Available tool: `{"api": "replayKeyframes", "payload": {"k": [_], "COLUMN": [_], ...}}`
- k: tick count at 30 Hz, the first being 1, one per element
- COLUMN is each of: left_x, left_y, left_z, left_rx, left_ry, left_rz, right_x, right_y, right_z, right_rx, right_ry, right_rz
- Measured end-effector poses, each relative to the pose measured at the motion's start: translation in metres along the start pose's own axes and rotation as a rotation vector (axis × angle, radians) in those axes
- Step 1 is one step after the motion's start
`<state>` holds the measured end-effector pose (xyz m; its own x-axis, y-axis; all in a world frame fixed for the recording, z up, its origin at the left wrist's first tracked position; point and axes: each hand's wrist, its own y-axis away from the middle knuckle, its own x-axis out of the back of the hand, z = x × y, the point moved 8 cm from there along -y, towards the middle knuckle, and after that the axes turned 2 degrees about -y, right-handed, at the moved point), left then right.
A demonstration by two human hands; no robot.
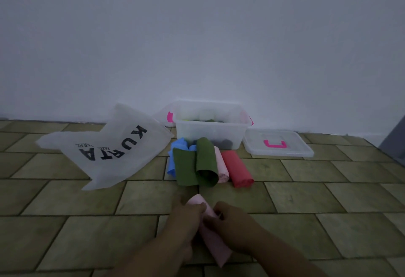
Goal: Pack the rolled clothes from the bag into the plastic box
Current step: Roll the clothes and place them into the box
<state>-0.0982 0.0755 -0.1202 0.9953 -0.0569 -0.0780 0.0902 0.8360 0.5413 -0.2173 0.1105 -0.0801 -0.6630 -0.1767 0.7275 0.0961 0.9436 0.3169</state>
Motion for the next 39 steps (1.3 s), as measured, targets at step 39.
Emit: {"api": "replayKeyframes", "payload": {"k": [39], "left_x": [-0.052], "left_y": [-0.226], "left_z": [0.240], "left_rx": [-0.505], "left_ry": [-1.496], "left_rz": [0.060], "right_x": [0.218], "right_y": [-0.291], "right_z": [-0.020], "right_rx": [-0.251], "right_ry": [0.423], "right_rz": [0.317]}}
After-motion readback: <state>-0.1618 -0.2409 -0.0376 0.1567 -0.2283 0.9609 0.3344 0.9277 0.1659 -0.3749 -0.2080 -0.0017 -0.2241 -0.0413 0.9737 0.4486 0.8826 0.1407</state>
